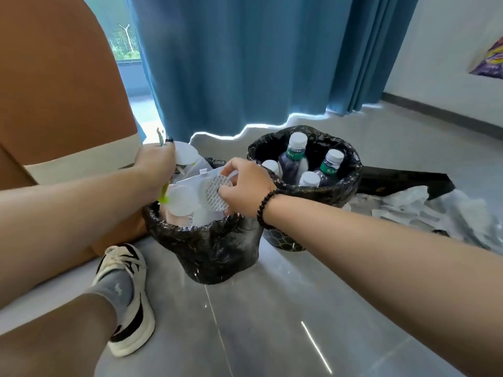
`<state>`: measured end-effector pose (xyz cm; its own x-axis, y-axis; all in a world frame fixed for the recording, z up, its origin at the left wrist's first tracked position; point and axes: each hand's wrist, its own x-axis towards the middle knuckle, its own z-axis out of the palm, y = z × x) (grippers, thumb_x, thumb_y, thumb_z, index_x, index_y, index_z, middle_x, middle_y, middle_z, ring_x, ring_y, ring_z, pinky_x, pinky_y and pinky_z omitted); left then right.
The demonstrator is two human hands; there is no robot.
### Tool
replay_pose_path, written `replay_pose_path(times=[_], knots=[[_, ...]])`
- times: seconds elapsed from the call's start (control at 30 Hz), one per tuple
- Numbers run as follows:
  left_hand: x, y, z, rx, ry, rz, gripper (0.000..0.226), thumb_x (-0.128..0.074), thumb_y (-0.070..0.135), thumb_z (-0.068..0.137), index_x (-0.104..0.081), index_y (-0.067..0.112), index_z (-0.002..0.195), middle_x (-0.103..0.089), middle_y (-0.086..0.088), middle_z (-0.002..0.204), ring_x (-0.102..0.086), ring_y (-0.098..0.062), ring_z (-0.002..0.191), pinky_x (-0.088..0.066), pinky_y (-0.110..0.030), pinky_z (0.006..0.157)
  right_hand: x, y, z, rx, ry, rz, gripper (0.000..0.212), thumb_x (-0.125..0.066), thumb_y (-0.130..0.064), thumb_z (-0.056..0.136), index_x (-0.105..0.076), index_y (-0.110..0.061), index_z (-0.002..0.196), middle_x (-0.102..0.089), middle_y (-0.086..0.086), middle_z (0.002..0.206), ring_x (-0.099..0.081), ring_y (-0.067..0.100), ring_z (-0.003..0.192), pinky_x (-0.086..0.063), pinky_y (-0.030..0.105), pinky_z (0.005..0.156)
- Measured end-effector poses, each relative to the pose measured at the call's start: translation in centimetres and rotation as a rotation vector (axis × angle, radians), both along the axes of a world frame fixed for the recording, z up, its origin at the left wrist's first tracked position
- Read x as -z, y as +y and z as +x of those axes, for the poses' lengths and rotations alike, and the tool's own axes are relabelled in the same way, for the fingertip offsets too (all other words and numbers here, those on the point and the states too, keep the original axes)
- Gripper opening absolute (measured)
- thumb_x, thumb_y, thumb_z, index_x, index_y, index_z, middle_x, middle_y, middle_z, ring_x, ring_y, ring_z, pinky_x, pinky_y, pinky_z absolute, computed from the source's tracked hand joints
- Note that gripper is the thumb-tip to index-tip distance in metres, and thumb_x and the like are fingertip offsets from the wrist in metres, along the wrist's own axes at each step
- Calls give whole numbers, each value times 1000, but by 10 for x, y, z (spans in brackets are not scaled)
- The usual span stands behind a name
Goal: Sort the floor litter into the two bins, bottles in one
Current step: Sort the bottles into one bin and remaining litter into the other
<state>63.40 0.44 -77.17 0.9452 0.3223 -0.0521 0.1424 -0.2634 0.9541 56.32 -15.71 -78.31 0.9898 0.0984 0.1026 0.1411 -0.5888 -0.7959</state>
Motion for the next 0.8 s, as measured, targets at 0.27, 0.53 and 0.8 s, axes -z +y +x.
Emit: replay_pose_path(times=[0.27, 0.53, 0.8], knots=[[4, -9, 10, 20, -30, -76, 20, -44, 31, 99, -55, 14, 98, -45, -2, 75, -46, -22, 71, -41, -33, 73, 9, -6, 19, -54, -201, -374, 25, -56, -14, 85, -59, -17, 109, -55, 6, 106, -54, 20, 95, -48, 31, 82], [8, -16, 4, 104, -24, 107, 29, -40, 28, 100, -53, 18, 76, -45, -2, 73, -45, -23, 75, -41, -34, 70, 28, -21, 7, 3, -183, -378, 40, -55, -13, 88, -55, -14, 127, -64, 10, 107, -59, 25, 99, -49, 34, 88], [-7, 1, 13, 160, -137, 281, 26, -49, 24, 98, -55, 16, 74, -46, 0, 67, -41, -16, 59, -35, -25, 54, 36, -16, 6, 49, -410, -479, 44, -57, 0, 80, -61, -16, 121, -57, 8, 115, -45, 29, 107, -42, 37, 93]])
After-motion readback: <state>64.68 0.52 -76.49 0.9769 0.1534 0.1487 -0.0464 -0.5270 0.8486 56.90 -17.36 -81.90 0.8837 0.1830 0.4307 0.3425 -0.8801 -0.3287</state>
